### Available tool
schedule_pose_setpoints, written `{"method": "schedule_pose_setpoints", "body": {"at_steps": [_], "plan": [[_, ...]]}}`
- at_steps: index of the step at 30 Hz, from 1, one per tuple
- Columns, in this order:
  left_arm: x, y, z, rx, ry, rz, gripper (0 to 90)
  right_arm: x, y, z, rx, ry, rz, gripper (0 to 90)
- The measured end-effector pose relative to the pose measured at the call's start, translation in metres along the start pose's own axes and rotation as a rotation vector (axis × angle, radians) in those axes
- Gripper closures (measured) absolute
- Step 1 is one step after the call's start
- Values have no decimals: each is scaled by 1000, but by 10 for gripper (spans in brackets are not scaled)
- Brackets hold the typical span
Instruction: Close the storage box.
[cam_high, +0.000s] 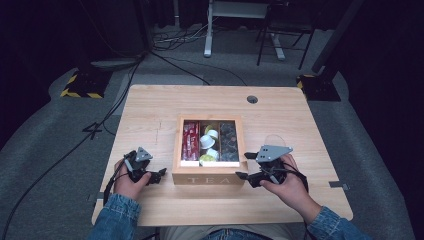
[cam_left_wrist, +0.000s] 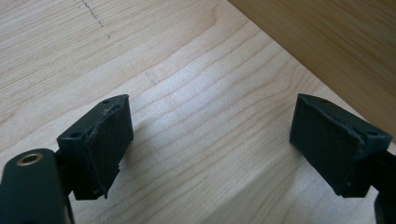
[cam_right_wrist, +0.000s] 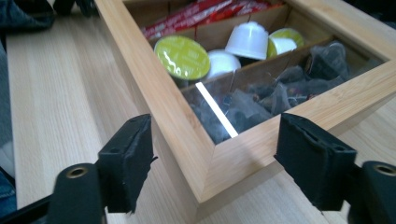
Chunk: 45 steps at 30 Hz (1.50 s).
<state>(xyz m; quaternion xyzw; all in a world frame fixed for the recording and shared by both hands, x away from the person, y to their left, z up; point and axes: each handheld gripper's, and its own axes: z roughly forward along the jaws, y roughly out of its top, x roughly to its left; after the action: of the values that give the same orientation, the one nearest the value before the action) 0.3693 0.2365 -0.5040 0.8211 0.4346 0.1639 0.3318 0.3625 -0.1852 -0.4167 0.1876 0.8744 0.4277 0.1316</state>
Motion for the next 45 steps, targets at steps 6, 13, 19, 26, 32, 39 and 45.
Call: {"method": "schedule_pose_setpoints", "body": {"at_steps": [6,13,19,26,32,39,45], "plan": [[-2,-5,-4,-3,7,-7,141,-7,5,-11,-53,14,45,224],[-1,-9,-9,-3,11,-8,141,-24,1,-34,-85,-5,61,174],[0,-11,-10,-1,5,-5,139,-43,-12,-55,-86,-54,113,162],[5,-12,-11,-2,-4,-1,136,-60,-27,-77,-79,-111,165,162],[8,-12,-11,-1,-6,2,133,-78,-46,-90,-9,-170,202,163],[9,-12,-11,2,-9,1,133,-97,-67,-93,61,-207,249,174],[9,-12,-11,2,-10,1,133,-103,-89,-93,74,-271,272,178]]}}
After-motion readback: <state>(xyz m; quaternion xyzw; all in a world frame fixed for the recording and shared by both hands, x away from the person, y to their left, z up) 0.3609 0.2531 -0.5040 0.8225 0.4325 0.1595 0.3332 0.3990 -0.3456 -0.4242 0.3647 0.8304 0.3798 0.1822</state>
